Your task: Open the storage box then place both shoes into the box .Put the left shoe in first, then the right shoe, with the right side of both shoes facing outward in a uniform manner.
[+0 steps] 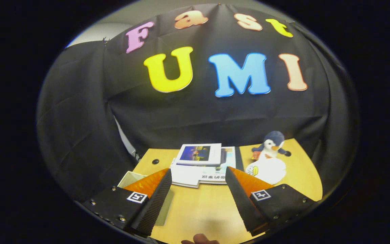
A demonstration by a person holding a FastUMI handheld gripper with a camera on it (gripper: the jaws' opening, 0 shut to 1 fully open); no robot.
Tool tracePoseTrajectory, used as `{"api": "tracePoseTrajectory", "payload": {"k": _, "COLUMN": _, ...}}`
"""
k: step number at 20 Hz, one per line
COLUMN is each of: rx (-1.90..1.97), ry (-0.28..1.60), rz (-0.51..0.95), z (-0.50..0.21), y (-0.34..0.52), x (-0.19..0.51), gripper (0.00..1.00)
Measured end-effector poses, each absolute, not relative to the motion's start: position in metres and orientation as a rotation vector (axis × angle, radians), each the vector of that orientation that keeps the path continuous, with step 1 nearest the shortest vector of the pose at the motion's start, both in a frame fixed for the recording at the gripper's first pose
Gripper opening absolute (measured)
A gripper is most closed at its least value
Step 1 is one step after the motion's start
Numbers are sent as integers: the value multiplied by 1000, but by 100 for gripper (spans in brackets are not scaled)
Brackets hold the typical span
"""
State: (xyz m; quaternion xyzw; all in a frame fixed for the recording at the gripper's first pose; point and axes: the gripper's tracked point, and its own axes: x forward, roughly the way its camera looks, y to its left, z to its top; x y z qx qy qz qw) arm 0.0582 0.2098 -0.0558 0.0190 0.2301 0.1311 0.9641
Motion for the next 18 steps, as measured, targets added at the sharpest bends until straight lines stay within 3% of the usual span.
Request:
{"api": "tracePoseTrajectory", "payload": {"k": 8, "rx": 50, "ry": 129, "rz": 145, "z": 24, "y": 97, "x": 54, "gripper": 96}}
{"api": "tracePoseTrajectory", "payload": {"k": 18, "rx": -24, "ry": 17, "rz": 188, "z": 41, "y": 44, "x": 59, "gripper": 96}}
